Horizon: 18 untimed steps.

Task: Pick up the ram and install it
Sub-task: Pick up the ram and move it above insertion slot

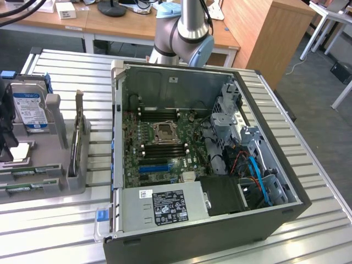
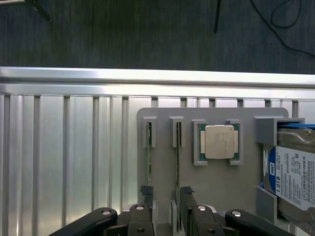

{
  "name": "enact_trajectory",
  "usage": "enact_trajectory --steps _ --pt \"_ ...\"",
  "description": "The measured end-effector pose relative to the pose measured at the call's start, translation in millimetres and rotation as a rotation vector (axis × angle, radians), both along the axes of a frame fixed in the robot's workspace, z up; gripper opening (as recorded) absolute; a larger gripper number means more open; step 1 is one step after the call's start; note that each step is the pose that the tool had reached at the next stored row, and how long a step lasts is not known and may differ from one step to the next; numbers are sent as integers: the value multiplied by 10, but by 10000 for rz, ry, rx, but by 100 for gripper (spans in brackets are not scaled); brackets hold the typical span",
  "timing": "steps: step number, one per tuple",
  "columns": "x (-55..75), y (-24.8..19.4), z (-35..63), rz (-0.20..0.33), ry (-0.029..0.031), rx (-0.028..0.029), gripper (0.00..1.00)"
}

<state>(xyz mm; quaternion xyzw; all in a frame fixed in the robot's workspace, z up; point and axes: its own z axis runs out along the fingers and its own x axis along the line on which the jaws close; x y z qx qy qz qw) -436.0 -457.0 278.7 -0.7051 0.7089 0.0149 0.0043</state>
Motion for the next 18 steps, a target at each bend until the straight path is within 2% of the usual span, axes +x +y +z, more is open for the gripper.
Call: enact_trajectory --steps 9,18 --pt "0 -11 -6 0 -2 2 36" --pt "0 -11 -105 0 -1 1 36"
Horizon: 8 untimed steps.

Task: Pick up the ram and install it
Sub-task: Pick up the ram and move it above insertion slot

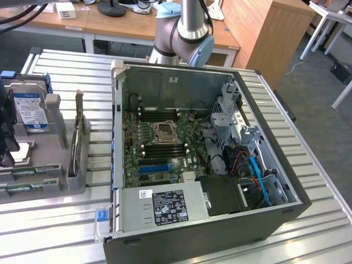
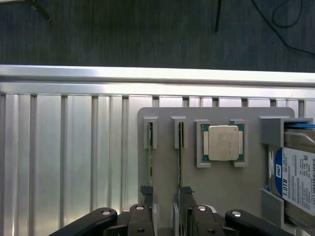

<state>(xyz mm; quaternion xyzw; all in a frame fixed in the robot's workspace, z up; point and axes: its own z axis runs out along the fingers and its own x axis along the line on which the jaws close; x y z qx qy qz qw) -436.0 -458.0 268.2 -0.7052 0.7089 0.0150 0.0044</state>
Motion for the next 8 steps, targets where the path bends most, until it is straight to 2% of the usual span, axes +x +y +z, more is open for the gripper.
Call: enact_trajectory --steps 8 --pt "0 0 -77 0 -1 0 36"
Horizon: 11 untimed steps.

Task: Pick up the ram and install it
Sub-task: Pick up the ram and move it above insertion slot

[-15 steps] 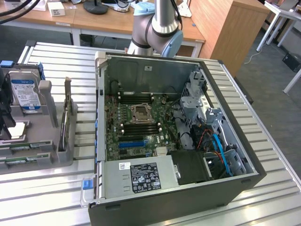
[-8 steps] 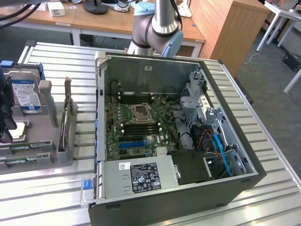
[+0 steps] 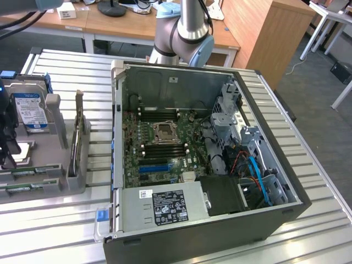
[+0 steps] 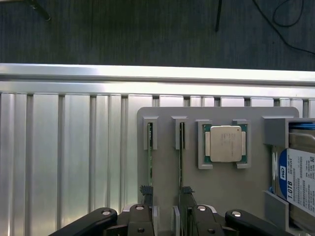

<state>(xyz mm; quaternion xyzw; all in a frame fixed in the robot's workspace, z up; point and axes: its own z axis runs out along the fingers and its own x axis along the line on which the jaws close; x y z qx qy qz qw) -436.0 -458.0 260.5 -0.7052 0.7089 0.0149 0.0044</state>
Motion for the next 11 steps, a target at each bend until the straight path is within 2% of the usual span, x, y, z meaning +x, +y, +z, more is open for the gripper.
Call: enact_trajectory --steps 11 --pt "0 0 -79 0 1 0 36"
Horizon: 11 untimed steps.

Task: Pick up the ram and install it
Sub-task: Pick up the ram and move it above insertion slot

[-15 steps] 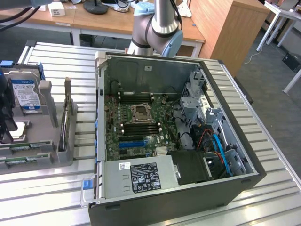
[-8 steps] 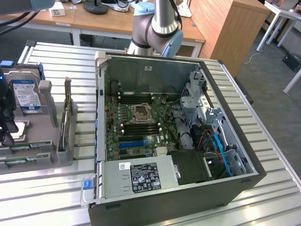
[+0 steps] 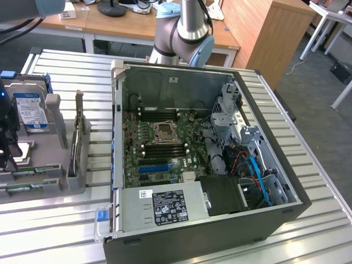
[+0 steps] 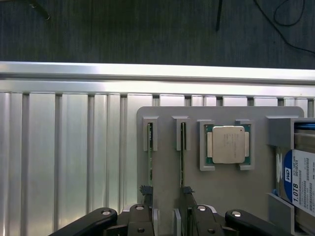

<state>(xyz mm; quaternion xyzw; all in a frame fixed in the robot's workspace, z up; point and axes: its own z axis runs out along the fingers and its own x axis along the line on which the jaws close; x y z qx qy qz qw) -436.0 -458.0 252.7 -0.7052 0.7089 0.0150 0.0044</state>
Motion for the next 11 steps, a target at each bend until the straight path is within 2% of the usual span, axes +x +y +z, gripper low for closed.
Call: enact_trajectory --steps 5,11 --pt "-1 -1 -9 -2 0 2 36" --pt "0 -65 -10 0 -1 5 36"
